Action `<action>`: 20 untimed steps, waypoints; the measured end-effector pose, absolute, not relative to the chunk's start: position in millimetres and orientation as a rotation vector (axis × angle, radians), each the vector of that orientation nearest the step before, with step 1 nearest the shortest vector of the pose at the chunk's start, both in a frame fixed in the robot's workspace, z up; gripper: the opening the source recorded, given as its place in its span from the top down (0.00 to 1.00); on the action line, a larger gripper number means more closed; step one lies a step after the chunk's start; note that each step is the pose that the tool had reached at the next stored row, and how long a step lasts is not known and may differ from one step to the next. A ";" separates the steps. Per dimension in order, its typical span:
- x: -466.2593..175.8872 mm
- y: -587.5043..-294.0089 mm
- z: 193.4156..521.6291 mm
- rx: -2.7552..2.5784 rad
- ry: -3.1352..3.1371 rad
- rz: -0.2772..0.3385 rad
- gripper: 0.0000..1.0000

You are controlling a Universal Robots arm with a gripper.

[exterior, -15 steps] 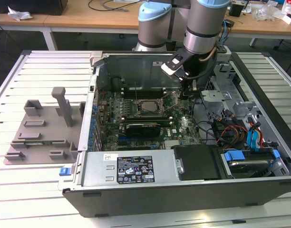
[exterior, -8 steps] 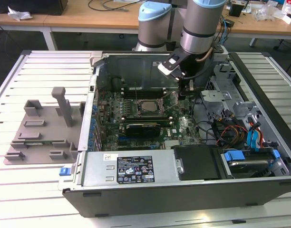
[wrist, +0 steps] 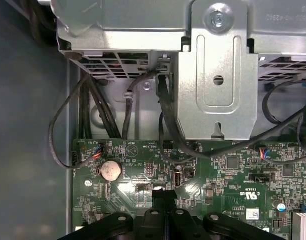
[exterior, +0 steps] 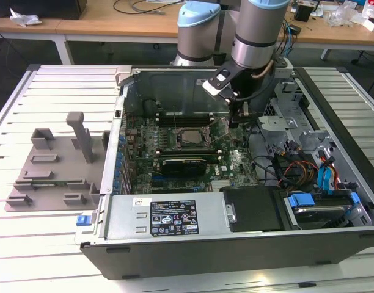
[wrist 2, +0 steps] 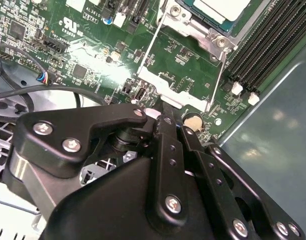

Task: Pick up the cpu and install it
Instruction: 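Close the cpu cover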

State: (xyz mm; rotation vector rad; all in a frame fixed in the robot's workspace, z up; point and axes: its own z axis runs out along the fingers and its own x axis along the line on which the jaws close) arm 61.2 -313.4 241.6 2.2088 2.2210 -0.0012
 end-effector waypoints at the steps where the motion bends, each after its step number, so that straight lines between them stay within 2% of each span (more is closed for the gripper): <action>1: 61.0 -313.4 242.4 2.209 2.221 -0.001 0.89; 20: 40.6 -313.0 249.6 2.202 2.214 0.014 0.89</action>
